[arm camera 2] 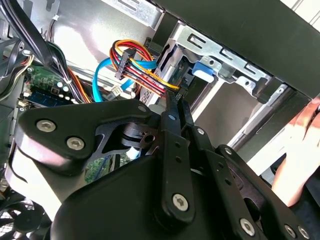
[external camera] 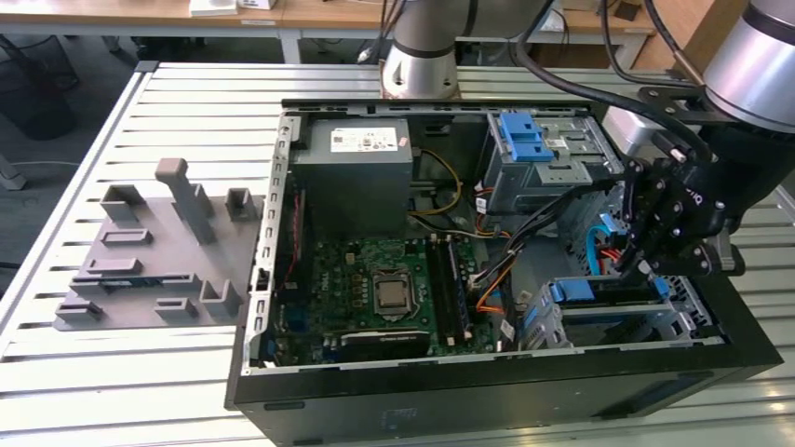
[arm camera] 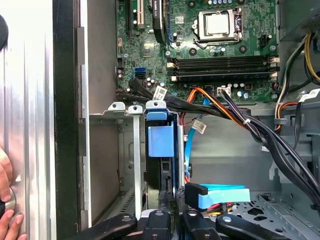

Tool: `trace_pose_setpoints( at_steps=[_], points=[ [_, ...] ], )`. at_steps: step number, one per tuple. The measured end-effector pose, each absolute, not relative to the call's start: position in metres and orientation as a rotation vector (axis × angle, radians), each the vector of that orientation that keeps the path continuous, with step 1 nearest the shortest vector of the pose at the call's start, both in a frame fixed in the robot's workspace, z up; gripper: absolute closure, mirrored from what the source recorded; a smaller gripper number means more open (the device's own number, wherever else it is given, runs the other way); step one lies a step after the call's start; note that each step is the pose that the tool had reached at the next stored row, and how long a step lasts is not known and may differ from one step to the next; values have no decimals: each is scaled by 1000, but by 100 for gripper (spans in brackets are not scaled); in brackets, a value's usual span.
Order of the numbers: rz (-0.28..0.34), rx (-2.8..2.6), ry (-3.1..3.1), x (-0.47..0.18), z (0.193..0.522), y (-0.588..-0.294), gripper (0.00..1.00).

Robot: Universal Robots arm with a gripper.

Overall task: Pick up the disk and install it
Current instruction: 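Insert the first disk wire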

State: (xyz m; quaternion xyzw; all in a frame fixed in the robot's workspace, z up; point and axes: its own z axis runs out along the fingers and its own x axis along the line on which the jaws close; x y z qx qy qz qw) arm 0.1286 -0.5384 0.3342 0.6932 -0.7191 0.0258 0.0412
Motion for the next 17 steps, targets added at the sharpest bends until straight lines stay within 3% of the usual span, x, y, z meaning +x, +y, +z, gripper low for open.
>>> trace_pose_setpoints(
  at_steps=[17],
  points=[
    [74, 2121, -2201, 129, 330, -538, 84]
  ],
)
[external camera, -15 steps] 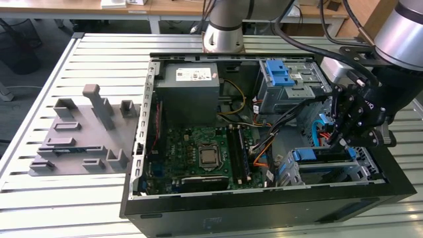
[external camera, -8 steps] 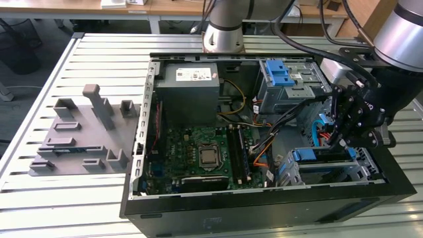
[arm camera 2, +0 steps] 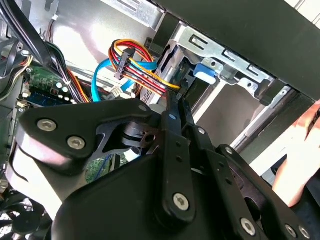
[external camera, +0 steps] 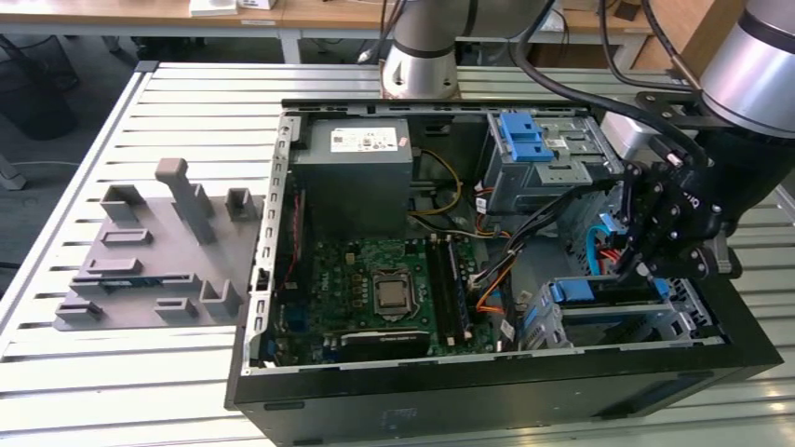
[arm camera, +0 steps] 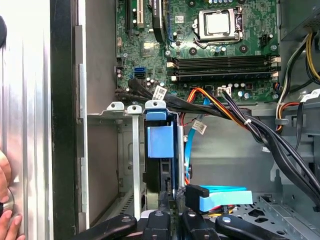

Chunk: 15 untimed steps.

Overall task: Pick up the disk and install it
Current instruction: 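Insert the first disk wire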

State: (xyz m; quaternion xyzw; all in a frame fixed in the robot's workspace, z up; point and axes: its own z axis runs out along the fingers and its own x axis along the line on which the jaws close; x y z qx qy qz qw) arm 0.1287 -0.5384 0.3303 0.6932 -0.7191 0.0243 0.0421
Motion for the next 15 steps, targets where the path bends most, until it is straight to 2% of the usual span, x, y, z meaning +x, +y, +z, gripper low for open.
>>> trace_pose_setpoints(
  at_steps=[10, 12, 13, 15],
  points=[
    [72, 2121, -2200, 129, 329, -538, 84],
    [71, 2122, -2201, 129, 330, -538, 82],
    [70, 2122, -2201, 129, 331, -538, 76],
    [69, 2123, -2202, 129, 334, -538, 76]
  ],
)
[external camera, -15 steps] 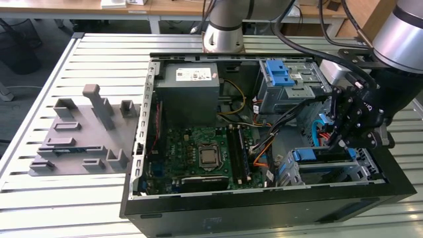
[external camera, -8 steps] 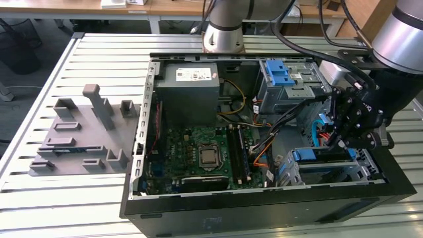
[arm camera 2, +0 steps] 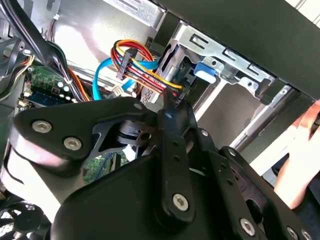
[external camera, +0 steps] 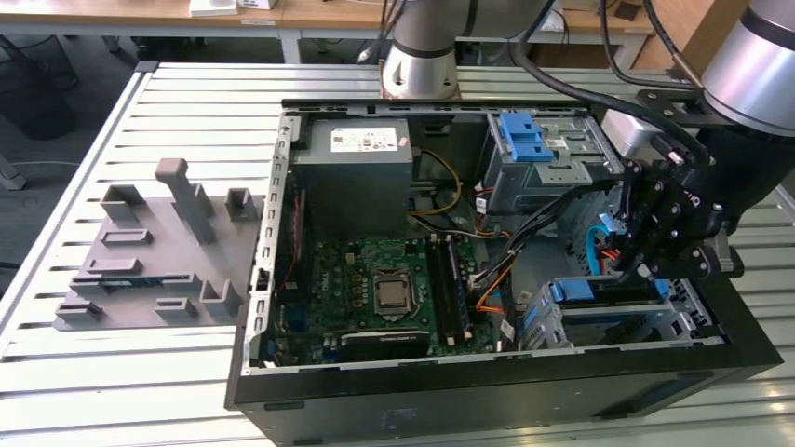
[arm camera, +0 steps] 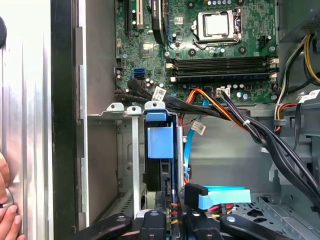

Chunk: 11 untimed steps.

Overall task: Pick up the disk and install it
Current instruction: 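Insert the first disk wire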

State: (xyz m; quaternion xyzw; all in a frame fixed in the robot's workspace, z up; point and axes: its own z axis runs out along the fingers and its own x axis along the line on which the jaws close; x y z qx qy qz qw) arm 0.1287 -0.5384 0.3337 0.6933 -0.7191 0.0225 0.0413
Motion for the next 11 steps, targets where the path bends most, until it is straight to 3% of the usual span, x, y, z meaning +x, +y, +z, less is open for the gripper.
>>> trace_pose_setpoints(
  at_steps=[6, 8, 11],
  points=[
    [68, 2123, -2202, 129, 339, -538, 78],
    [69, 2123, -2202, 129, 339, -538, 89],
    [69, 2123, -2202, 129, 339, -538, 89]
  ],
)
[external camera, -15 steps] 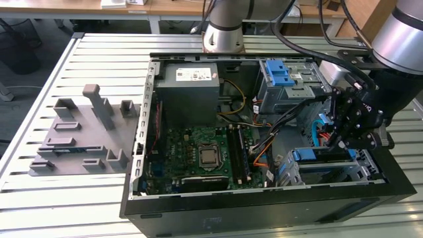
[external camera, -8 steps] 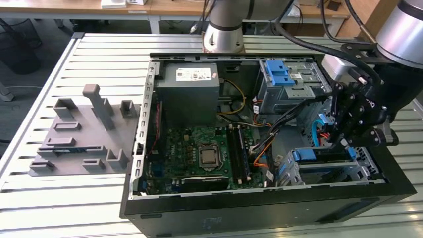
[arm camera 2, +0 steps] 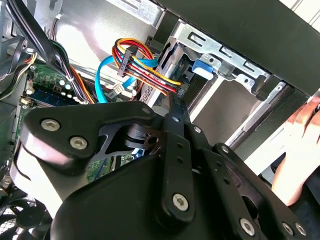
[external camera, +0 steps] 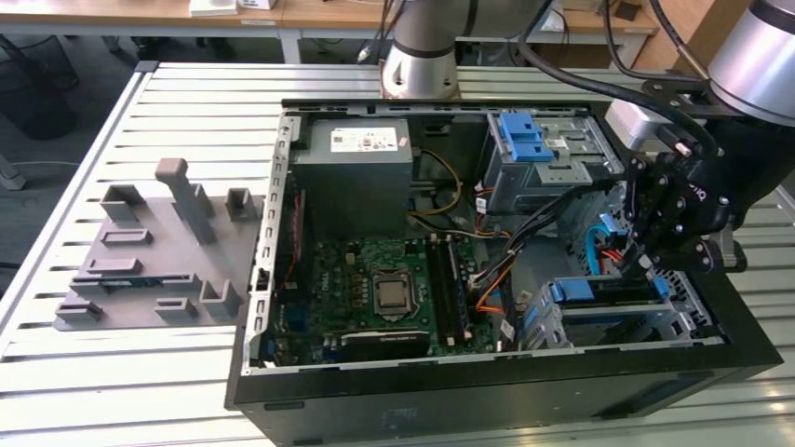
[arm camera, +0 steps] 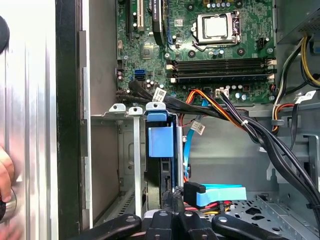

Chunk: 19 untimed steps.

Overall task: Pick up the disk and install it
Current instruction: 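Insert the first disk wire, then insert the second disk wire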

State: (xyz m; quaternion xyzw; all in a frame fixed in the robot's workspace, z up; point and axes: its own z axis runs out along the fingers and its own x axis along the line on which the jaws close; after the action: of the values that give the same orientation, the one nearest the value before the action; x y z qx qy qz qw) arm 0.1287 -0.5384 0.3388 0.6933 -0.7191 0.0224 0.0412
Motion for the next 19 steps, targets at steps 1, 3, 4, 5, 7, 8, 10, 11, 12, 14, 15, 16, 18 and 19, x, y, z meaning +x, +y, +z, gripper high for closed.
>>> trace_pose_setpoints(
  at_steps=[1, 3, 4, 5, 7, 8, 10, 11, 12, 14, 15, 16, 18, 19],
  points=[
    [69, 2123, -2202, 129, 339, -538, 89],
    [69, 2123, -2202, 129, 339, -538, 89],
    [69, 2123, -2202, 129, 339, -538, 89],
    [69, 2123, -2202, 129, 339, -538, 89],
    [69, 2123, -2202, 129, 339, -538, 89],
    [69, 2123, -2202, 129, 339, -538, 89],
    [69, 2123, -2202, 129, 339, -538, 89],
    [69, 2123, -2202, 129, 339, -538, 89],
    [69, 2123, -2202, 129, 339, -538, 89],
    [70, 2123, -2202, 129, 339, -538, 89],
    [71, 2123, -2202, 128, 339, -538, 89],
    [72, 2124, -2203, 128, 339, -538, 89],
    [75, 2125, -2205, 127, 339, -538, 89],
    [78, 2126, -2206, 127, 340, -538, 89]
  ],
)
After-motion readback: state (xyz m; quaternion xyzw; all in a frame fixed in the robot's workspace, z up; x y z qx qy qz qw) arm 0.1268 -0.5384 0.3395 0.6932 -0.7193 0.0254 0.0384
